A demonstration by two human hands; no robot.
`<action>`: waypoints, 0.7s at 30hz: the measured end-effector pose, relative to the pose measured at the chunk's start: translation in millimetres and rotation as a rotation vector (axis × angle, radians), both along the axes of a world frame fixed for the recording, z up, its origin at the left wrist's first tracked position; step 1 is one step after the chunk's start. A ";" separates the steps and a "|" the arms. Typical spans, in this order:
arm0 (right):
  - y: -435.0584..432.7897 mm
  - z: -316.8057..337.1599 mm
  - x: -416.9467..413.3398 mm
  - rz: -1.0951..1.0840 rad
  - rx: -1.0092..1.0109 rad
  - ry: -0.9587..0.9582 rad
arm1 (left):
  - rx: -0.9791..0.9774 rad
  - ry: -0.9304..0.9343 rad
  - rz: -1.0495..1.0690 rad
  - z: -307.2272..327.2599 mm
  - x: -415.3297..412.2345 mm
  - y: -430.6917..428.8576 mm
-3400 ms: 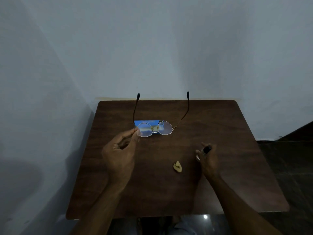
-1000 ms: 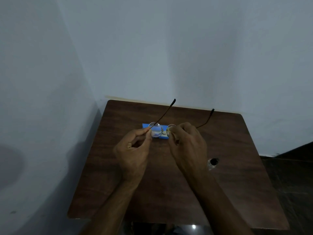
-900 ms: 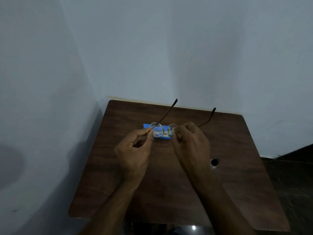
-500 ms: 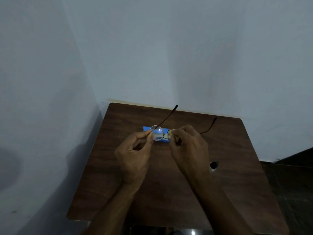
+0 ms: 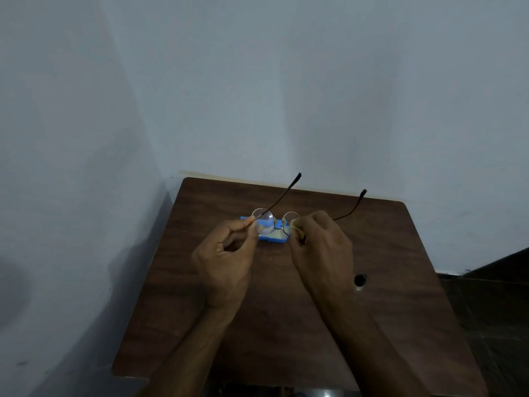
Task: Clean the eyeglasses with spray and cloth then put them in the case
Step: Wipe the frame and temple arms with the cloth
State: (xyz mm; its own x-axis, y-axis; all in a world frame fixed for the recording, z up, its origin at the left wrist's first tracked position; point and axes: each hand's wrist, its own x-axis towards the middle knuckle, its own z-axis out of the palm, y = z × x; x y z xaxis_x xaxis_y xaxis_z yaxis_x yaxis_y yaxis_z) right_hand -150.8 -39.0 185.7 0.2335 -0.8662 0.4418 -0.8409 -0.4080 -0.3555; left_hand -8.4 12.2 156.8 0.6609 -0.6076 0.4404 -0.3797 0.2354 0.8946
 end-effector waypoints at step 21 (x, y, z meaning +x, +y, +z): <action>0.0 2.5 8.3 0.042 0.007 -0.086 | -0.008 -0.015 0.014 0.7 14.3 -11.1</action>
